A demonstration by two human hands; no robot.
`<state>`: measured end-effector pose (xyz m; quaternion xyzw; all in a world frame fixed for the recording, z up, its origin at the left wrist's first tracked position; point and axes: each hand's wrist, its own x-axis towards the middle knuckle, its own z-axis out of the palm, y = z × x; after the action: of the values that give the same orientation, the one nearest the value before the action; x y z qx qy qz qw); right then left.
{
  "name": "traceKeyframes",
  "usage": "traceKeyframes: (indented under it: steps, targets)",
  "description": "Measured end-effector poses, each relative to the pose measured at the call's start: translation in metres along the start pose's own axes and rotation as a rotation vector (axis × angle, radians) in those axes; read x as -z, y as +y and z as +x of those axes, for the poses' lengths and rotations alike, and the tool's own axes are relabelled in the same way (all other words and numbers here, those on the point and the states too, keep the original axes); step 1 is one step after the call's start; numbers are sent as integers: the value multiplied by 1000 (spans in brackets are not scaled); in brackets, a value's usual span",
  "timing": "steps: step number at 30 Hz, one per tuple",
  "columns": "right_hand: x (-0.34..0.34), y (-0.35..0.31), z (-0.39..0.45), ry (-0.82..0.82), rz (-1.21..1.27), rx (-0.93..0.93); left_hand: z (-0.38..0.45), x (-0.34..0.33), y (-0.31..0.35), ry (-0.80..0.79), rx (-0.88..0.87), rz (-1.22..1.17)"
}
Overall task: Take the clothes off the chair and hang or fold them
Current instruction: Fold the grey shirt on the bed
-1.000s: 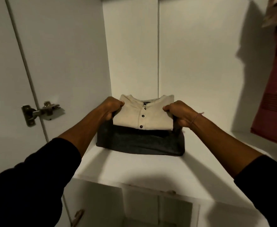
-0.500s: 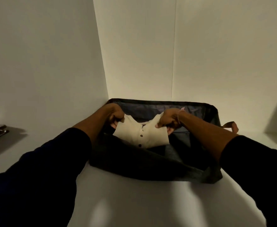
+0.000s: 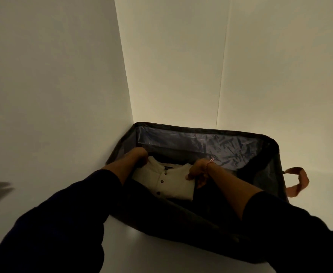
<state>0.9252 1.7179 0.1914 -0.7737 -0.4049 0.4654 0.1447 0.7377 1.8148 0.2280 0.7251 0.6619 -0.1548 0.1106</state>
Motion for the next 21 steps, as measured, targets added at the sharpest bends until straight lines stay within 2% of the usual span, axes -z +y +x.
traceKeyframes:
  steps: [6,12,17,19,21]
  targets:
    - [-5,-4,6,80,66,81,10,-19,-6,176,-81,14]
    - [-12,-11,10,91,184,109,22,-23,-13,267,-137,39]
    - [-14,-11,8,137,235,159,20,-17,-7,394,-196,160]
    - [-18,-9,8,169,235,192,21,-13,-3,402,-203,147]
    - [-19,-8,10,183,234,207,23,-8,3,327,-184,78]
